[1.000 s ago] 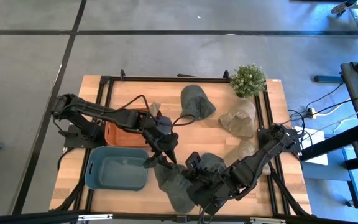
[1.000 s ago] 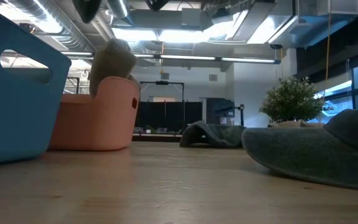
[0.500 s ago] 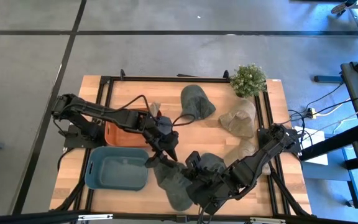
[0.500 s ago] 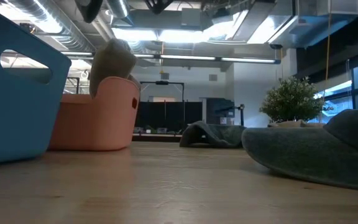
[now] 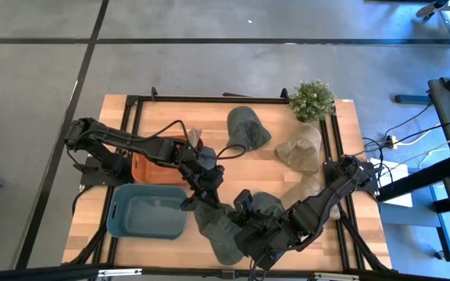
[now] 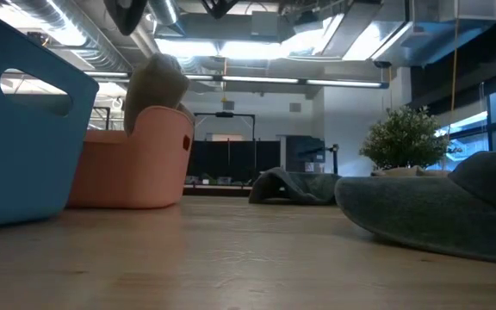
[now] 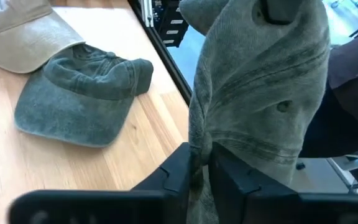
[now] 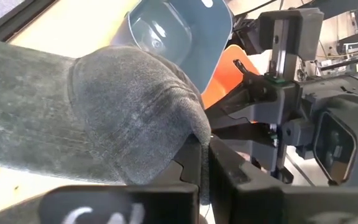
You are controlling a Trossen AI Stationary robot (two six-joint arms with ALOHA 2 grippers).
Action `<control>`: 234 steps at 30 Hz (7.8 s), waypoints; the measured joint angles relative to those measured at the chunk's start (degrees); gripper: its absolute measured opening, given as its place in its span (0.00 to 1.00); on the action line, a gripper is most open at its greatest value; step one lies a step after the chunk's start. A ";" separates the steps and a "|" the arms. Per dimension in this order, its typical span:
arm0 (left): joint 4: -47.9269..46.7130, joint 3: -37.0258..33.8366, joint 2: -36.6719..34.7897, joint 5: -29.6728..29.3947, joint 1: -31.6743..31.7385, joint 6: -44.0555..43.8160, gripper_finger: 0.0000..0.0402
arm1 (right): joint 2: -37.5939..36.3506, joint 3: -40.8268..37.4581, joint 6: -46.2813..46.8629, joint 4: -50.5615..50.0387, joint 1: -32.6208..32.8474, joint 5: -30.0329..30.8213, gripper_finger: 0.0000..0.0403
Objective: Pick & Place hat
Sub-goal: Put the bottom left gray cap into the blue bin, then put the bottom gray cap into the blue bin
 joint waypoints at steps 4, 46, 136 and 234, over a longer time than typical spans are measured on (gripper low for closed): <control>-0.02 0.00 0.00 -0.02 -0.09 1.20 0.06 | 0.00 0.00 3.00 -0.05 0.00 -1.13 0.05; -46.04 30.16 -15.13 -18.62 -20.59 24.41 0.06 | -0.04 4.13 21.47 -8.73 -5.64 -0.74 0.46; -55.14 19.71 -1.97 -42.94 -28.70 54.21 0.24 | -0.02 4.10 43.13 -3.75 -12.63 -4.34 0.46; 3.09 -7.34 -23.58 -35.57 -5.31 3.39 0.31 | -22.43 -76.26 85.47 40.68 10.40 -37.42 0.27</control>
